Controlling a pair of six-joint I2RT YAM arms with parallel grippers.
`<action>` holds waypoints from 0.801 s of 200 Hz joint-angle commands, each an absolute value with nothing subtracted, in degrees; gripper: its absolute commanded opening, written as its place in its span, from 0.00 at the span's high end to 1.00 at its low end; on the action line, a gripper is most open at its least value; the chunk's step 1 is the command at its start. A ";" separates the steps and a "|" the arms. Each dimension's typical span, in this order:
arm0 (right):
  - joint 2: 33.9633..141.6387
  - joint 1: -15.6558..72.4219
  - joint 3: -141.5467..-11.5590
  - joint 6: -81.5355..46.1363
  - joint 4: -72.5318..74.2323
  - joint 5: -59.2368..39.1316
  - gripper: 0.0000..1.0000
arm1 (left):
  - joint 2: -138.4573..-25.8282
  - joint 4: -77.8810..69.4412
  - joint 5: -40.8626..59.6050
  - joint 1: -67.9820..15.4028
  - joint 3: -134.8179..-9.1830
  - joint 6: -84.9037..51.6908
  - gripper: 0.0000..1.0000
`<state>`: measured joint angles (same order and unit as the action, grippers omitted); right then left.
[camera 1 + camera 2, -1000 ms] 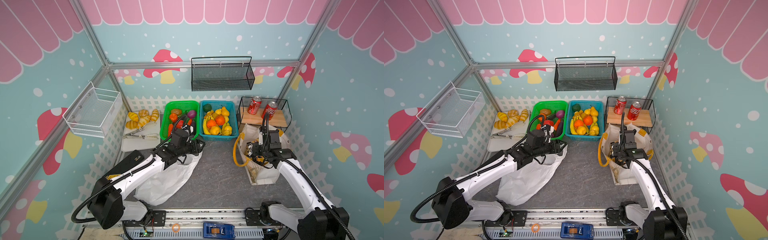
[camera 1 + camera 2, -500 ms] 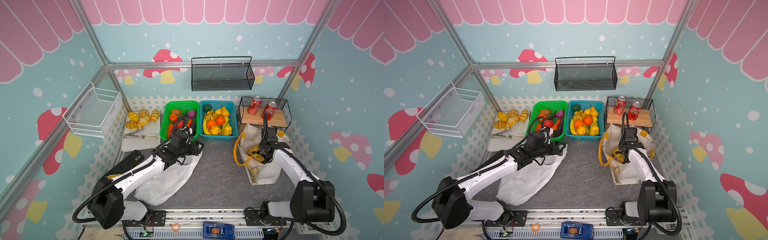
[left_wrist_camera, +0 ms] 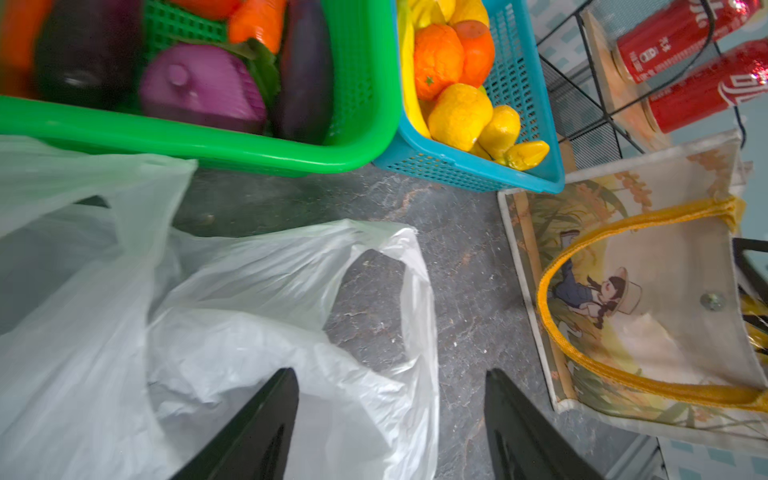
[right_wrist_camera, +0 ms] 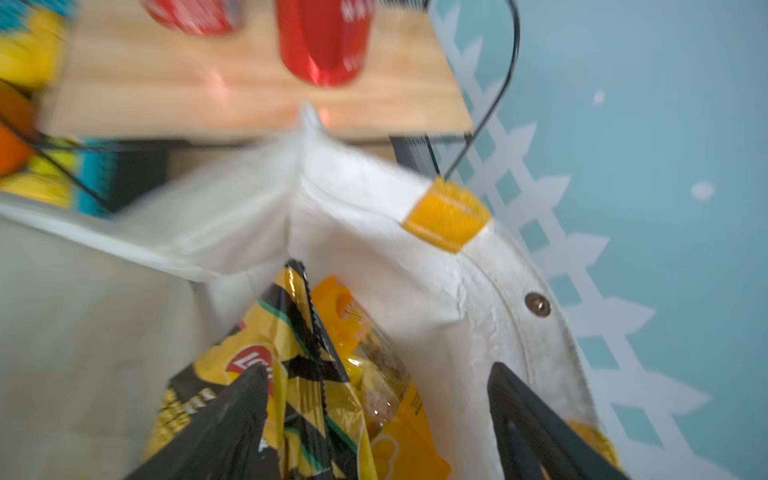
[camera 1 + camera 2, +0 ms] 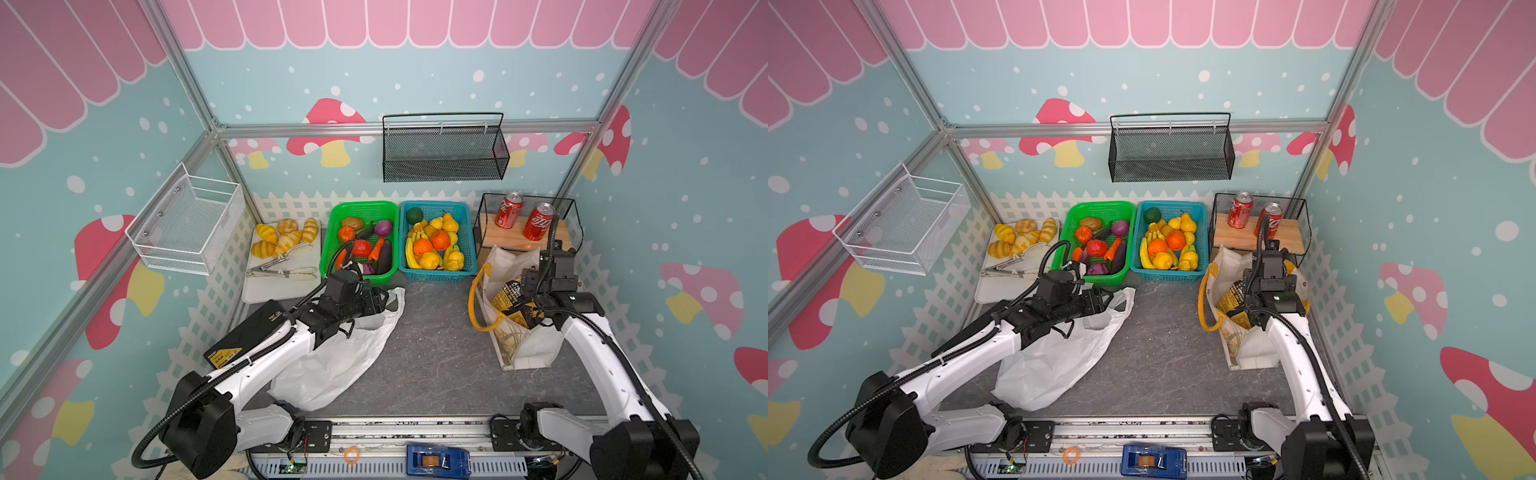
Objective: Place the mixed food into the grocery bags and tie them
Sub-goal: 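Reach the left gripper to the white plastic bag and grasp its handle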
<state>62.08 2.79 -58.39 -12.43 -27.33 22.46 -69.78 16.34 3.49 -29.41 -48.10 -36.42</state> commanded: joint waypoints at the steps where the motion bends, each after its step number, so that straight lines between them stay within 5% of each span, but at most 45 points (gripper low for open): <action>1: 59.52 7.50 -60.92 -9.97 -22.28 13.10 0.14 | -67.05 24.19 -6.59 -25.90 -47.00 -34.81 0.27; 52: 61.67 18.28 -59.71 -9.99 -11.68 3.46 0.14 | -78.02 27.48 -11.02 -24.51 -52.64 -30.97 0.35; 160: 60.86 19.07 -54.47 -10.73 -6.35 -1.47 0.14 | -104.61 31.56 -27.89 -26.24 -68.03 -23.14 0.42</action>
